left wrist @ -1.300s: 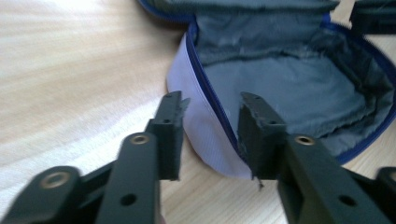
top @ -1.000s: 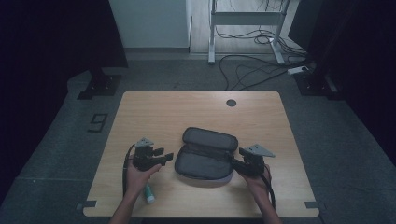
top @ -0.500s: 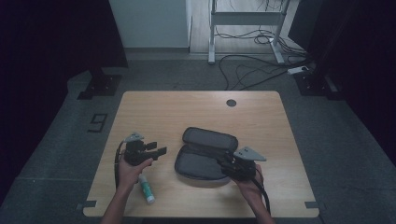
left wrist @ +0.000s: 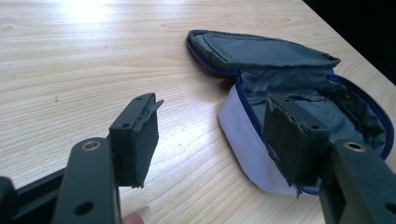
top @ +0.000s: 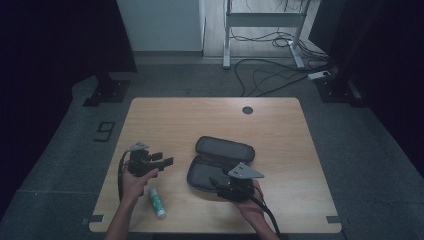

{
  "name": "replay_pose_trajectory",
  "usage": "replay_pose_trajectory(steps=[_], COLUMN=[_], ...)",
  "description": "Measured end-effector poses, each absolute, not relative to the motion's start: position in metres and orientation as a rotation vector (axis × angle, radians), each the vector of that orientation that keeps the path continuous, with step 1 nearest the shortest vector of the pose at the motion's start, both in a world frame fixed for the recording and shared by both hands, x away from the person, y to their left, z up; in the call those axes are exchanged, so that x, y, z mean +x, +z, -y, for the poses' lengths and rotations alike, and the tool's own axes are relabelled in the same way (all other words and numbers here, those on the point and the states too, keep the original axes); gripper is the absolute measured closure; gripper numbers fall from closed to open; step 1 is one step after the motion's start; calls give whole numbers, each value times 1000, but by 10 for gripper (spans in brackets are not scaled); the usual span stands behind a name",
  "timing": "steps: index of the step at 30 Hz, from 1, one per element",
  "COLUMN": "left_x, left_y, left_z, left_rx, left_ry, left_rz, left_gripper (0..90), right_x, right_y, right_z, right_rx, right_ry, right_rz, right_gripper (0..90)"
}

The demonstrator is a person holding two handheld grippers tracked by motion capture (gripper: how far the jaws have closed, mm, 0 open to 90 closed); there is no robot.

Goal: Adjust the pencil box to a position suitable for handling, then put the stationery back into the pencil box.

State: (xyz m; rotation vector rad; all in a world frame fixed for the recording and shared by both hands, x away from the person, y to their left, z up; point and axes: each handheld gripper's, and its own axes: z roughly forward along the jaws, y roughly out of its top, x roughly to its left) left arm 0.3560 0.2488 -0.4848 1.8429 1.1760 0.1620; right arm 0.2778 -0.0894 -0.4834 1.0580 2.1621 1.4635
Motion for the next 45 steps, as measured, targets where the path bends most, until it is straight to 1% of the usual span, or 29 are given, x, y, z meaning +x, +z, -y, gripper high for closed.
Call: replay_pose_trajectory(steps=[8,22,26,34,40,42,43,45], left_x=[356,354,354,354,351,349,349,348], left_y=[-486,-490,-488,-489,-485,-483,-483,-483], left_z=[-248,-247,-249,-253,-256,-258,-258,-259], left_rx=[1851,1867,1856,1847,1835,1829,1829,1827], left_ry=[163,168,173,160,160,162,162,160], left_rz=[-1172,-1181,-1180,-1185,-1173,-1170,-1170,-1169], left_gripper=[364,361,359,360,360,360,360,360], right_x=[274,271,267,256,255,254,254,254], right_y=[-486,-491,-492,-498,-500,-501,-501,-507], right_z=[68,47,33,5,-11,-23,-23,-36], right_rx=[1004,970,932,854,844,841,841,835], right_ry=[1480,1512,1523,1508,1524,1577,1577,1562], right_rz=[-2209,-2261,-2297,-2362,-2393,-2387,-2387,-2402], right_gripper=[391,397,416,419,417,420,420,418])
